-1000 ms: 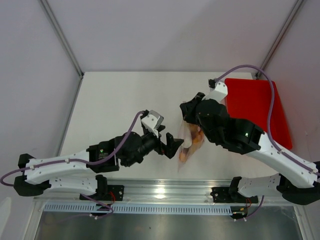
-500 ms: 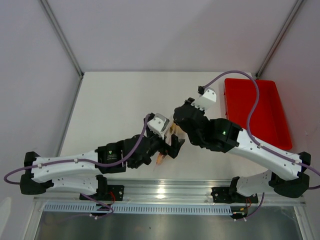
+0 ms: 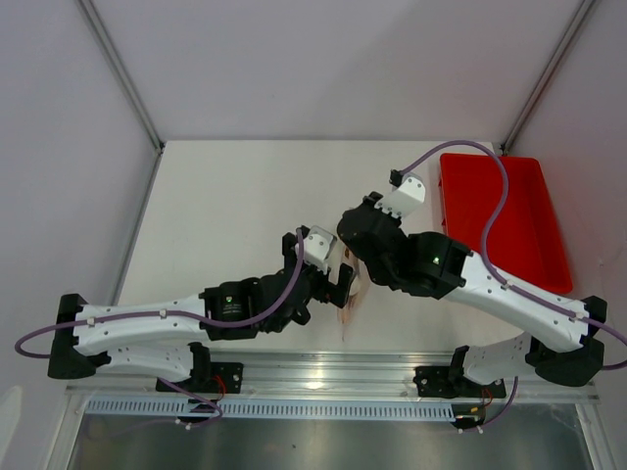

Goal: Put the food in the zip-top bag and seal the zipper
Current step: Zip the zipper food storage bag at the center of the board.

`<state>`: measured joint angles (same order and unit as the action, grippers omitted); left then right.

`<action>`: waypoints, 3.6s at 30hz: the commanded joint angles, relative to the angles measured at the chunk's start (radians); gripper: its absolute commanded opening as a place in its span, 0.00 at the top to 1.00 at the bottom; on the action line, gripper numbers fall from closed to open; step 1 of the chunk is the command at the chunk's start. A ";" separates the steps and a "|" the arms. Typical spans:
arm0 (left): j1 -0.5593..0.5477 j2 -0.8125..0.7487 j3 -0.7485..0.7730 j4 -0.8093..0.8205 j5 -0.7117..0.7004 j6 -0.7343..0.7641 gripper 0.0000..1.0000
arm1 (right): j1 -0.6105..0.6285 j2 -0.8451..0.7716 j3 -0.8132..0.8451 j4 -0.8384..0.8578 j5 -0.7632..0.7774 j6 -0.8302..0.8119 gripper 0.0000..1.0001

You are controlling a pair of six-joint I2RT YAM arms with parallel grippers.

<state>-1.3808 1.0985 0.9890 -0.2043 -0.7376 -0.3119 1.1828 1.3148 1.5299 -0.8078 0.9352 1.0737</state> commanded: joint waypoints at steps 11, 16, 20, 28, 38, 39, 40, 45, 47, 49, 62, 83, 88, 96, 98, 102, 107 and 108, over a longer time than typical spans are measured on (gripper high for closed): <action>0.000 -0.019 -0.012 0.065 0.133 0.016 0.39 | 0.008 0.038 0.070 0.027 0.070 0.023 1.00; 0.009 0.001 -0.009 0.046 0.156 -0.013 0.24 | 0.006 0.049 0.090 0.024 0.065 0.017 1.00; 0.015 0.018 0.000 0.036 0.165 -0.024 0.25 | 0.008 0.054 0.092 0.025 0.062 0.015 1.00; 0.071 0.006 -0.018 0.002 0.244 -0.075 0.67 | 0.006 0.054 0.092 0.025 0.050 -0.001 0.99; 0.166 -0.136 -0.081 -0.026 0.496 -0.033 0.99 | -0.092 0.055 0.081 0.073 -0.203 -0.251 0.77; 0.175 -0.156 -0.099 -0.027 0.524 -0.029 0.99 | -0.104 0.051 0.073 0.090 -0.292 -0.303 0.72; 0.201 -0.176 -0.105 -0.027 0.591 -0.024 0.99 | -0.117 0.032 0.067 0.101 -0.332 -0.352 0.63; 0.308 -0.294 -0.116 -0.110 0.782 0.003 0.99 | -0.221 -0.075 -0.019 0.162 -0.579 -0.635 0.28; 0.336 -0.324 -0.118 -0.133 0.863 0.016 0.99 | -0.273 -0.124 -0.063 0.203 -0.783 -0.710 0.19; 0.390 -0.351 -0.118 -0.173 0.935 0.025 0.99 | -0.362 -0.196 -0.134 0.231 -0.902 -0.785 0.10; 0.534 -0.422 -0.191 -0.198 1.325 -0.015 0.99 | -0.511 -0.382 -0.471 0.489 -1.745 -1.046 0.23; 0.666 -0.447 -0.259 -0.133 1.534 -0.046 0.99 | -0.534 -0.210 -0.482 0.726 -2.081 -0.994 0.50; 0.686 -0.445 -0.270 -0.123 1.558 -0.049 0.99 | -0.534 -0.190 -0.491 0.785 -2.124 -0.957 0.79; 0.701 -0.436 -0.271 -0.113 1.572 -0.050 0.99 | -0.517 -0.160 -0.479 0.872 -2.182 -0.880 1.00; 0.706 -0.451 -0.259 -0.132 1.537 -0.046 0.90 | -0.511 -0.158 -0.478 0.880 -2.156 -0.865 1.00; 0.707 -0.497 -0.230 -0.133 1.420 -0.039 0.43 | -0.479 -0.169 -0.481 0.881 -2.023 -0.802 1.00; 0.707 -0.499 -0.173 -0.051 1.298 -0.044 0.28 | -0.378 -0.192 -0.479 0.838 -1.756 -0.755 1.00; 0.707 -0.488 -0.156 -0.037 1.282 -0.049 0.28 | -0.358 -0.190 -0.478 0.834 -1.729 -0.742 1.00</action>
<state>-0.6827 0.6003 0.7570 -0.3424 0.6357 -0.3580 0.7731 1.1580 1.0176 -0.0044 -0.9642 0.2733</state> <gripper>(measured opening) 0.716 0.003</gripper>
